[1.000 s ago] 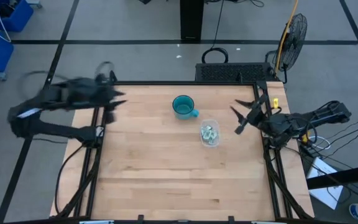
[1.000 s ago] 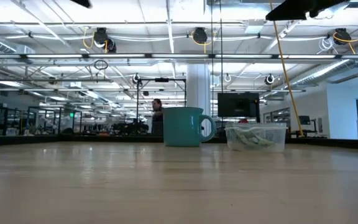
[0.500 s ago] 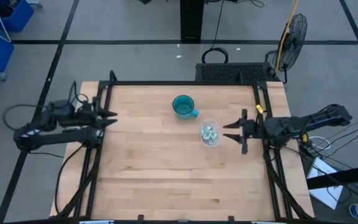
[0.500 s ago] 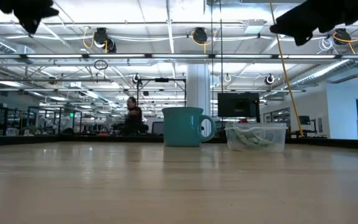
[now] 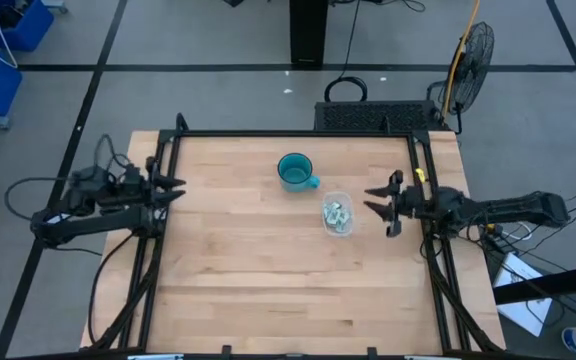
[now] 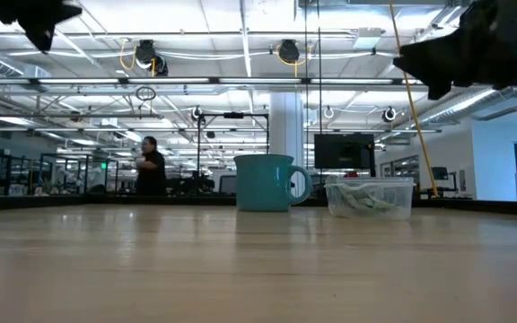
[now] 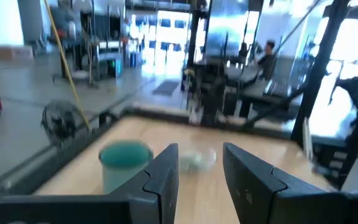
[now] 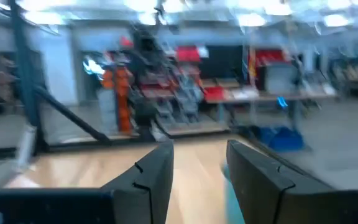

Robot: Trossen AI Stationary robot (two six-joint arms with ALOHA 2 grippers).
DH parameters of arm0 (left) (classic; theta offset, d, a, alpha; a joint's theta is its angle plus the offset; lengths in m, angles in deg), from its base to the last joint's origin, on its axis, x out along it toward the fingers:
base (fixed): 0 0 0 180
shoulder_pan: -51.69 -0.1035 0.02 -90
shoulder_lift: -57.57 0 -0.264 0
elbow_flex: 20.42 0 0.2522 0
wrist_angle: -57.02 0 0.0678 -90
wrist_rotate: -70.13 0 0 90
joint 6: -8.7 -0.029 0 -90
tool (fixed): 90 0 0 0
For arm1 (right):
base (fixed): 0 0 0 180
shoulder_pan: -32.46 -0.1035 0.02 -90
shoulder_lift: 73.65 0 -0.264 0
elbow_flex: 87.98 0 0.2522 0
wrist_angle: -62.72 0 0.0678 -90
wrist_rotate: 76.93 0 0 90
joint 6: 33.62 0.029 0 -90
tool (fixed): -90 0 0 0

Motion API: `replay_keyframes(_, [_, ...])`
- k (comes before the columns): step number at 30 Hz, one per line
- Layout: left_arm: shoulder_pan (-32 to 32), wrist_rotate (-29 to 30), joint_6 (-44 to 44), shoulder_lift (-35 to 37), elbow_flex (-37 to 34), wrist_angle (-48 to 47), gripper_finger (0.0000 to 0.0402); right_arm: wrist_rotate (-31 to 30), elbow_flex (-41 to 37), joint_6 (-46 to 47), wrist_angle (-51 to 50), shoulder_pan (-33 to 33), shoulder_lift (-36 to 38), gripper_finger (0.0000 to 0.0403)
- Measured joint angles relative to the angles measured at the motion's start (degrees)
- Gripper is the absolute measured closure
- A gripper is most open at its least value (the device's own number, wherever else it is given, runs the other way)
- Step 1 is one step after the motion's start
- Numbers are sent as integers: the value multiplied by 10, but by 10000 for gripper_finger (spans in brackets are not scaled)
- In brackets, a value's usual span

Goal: Pick and place Stevia / Truvia into bins
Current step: Return to Home Position

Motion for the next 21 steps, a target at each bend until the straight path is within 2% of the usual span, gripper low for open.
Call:
replay_keyframes(3, [0,-2,1,-1,-36,21,270,28,-1,12,-49,44,-4,261])
replay_keyframes(7, [0,-3,10,1,-85,72,270,72,-1,14,-39,86,-2,261])
replay_keyframes(13, [0,-14,10,1,-156,167,270,75,-2,-18,-37,111,-2,261])
replay_keyframes(18, [0,-64,18,1,-221,248,270,74,-3,-51,-7,120,-2,261])
replay_keyframes(21, [0,-66,19,1,-256,295,270,74,-3,-84,17,121,-2,261])
